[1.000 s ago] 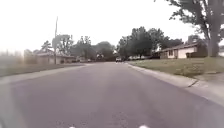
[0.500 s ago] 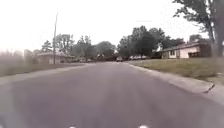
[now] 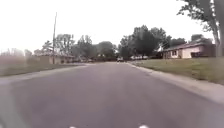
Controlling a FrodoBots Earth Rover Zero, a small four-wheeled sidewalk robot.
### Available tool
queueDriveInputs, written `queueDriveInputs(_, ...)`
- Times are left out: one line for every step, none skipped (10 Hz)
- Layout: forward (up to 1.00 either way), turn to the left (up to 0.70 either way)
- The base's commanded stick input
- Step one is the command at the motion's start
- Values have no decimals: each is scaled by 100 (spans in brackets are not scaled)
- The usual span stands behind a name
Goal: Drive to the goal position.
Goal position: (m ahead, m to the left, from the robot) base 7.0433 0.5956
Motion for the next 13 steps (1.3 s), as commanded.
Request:
queueDriveInputs(100,0)
queueDriveInputs(100,0)
queueDriveInputs(100,0)
queueDriveInputs(100,0)
queueDriveInputs(100,-9)
queueDriveInputs(100,-27)
queueDriveInputs(100,-3)
queueDriveInputs(100,-1)
queueDriveInputs(100,0)
queueDriveInputs(100,0)
queueDriveInputs(100,0)
queueDriveInputs(100,0)
queueDriveInputs(100,0)
